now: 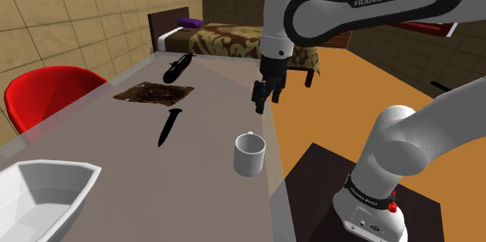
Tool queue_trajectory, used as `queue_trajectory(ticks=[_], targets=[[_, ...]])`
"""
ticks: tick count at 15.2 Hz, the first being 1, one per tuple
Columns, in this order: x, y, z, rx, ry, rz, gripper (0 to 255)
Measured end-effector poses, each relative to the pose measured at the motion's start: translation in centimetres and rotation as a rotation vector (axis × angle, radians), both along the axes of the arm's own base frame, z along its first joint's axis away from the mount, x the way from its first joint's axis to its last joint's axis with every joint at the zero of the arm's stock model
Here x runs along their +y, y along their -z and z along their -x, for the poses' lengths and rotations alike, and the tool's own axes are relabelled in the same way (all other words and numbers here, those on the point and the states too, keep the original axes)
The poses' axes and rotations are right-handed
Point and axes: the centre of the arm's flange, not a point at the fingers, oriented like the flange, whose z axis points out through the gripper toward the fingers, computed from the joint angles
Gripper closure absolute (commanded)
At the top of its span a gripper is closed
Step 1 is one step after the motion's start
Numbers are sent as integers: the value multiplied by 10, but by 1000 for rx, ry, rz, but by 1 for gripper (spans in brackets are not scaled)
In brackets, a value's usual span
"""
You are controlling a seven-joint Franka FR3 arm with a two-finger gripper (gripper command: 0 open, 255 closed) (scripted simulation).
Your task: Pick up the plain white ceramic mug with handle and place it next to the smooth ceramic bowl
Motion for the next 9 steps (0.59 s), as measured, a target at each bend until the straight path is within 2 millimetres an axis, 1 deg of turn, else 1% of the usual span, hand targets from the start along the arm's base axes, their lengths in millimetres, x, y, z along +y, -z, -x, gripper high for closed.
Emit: queue_trajectory(ticks=[2,3,5,6,8,9], targets=[[23,18,-1,7,-9,5,0],[30,24,-5,10,-13,7,0],[50,47,-8,17,-22,12,0],[59,56,-7,20,-26,14,0],[80,73,-12,27,-35,18,0],[88,85,-11,30,-39,21,0]])
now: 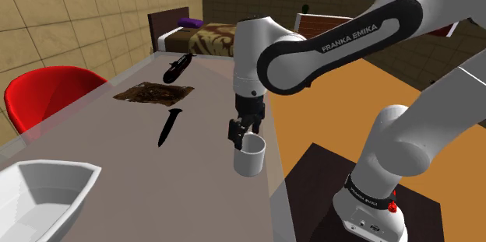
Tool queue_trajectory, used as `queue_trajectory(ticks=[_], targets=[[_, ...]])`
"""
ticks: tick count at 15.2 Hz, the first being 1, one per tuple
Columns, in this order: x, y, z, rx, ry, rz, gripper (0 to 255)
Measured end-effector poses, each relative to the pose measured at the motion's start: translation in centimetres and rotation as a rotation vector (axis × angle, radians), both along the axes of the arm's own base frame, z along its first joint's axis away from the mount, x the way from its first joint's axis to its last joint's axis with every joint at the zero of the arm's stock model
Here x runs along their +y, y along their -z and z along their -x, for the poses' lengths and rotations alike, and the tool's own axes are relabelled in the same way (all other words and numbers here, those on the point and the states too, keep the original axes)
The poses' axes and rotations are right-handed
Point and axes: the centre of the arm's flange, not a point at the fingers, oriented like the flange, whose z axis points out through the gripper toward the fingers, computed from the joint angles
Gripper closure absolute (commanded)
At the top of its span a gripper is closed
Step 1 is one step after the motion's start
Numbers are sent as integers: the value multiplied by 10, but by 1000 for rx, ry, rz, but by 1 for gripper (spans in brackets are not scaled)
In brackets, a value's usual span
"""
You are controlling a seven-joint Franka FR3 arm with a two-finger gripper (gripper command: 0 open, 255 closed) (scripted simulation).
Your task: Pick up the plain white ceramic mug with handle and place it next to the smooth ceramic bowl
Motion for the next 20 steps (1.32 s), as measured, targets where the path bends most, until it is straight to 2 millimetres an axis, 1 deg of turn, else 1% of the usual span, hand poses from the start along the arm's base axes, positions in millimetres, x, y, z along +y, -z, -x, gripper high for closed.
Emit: queue_trajectory(ticks=[1,3,7,9,11,16,17,20], targets=[[11,9,-3,3,-5,2,0],[21,21,-3,6,-9,4,0],[23,41,-3,7,-10,4,0],[23,54,0,8,-10,4,0],[23,59,-1,7,-10,4,0],[23,61,-1,7,-10,4,0],[23,61,-1,7,-10,4,255],[23,61,-1,7,-10,4,255]])
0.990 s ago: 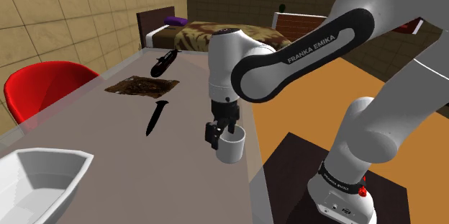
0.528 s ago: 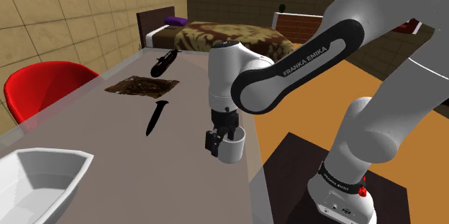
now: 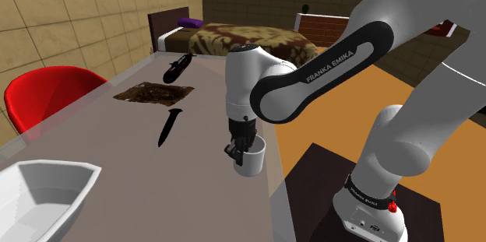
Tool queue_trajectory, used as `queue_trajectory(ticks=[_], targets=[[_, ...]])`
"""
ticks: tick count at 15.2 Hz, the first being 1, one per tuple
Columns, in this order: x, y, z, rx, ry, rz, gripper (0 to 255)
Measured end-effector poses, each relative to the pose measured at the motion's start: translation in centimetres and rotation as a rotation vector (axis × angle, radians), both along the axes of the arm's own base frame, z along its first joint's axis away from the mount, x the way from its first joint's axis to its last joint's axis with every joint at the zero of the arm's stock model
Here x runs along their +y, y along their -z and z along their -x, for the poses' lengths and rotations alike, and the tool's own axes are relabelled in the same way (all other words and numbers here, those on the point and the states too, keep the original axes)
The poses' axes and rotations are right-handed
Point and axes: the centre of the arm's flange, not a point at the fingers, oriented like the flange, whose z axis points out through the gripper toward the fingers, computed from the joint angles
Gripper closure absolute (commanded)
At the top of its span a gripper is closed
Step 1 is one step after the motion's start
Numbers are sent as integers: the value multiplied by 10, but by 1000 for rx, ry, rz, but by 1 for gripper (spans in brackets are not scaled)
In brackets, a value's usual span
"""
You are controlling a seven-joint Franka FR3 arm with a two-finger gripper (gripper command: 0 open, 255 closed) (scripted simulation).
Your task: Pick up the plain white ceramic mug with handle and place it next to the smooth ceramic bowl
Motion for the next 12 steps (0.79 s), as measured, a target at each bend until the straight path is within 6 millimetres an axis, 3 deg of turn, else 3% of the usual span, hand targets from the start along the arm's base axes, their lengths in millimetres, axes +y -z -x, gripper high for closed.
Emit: queue_trajectory(ticks=[7,12], targets=[[0,0,0,0,0,0,255],[0,-21,0,0,0,0,255]])
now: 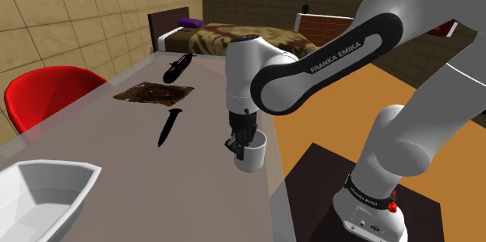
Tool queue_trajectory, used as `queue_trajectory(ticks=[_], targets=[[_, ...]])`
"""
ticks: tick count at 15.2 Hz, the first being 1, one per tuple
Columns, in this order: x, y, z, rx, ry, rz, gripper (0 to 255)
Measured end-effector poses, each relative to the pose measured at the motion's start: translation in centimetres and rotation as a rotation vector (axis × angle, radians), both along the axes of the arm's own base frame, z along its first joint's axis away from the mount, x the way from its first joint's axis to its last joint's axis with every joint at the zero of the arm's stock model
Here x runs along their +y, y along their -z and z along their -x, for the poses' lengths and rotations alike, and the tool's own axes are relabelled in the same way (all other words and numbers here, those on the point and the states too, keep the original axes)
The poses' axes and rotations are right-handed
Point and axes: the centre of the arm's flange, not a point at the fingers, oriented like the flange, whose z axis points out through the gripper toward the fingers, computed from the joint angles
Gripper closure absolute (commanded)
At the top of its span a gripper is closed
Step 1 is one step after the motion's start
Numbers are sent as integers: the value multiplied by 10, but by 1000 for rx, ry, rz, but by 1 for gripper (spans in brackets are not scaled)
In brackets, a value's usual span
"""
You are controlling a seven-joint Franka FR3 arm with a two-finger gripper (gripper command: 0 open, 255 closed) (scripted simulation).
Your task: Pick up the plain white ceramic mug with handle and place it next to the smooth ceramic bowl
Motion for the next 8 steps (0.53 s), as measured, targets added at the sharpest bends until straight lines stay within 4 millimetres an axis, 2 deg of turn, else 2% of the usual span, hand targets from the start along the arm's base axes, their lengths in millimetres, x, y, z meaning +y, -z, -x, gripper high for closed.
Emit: queue_trajectory(ticks=[8], targets=[[1,-42,0,0,0,0,255]])
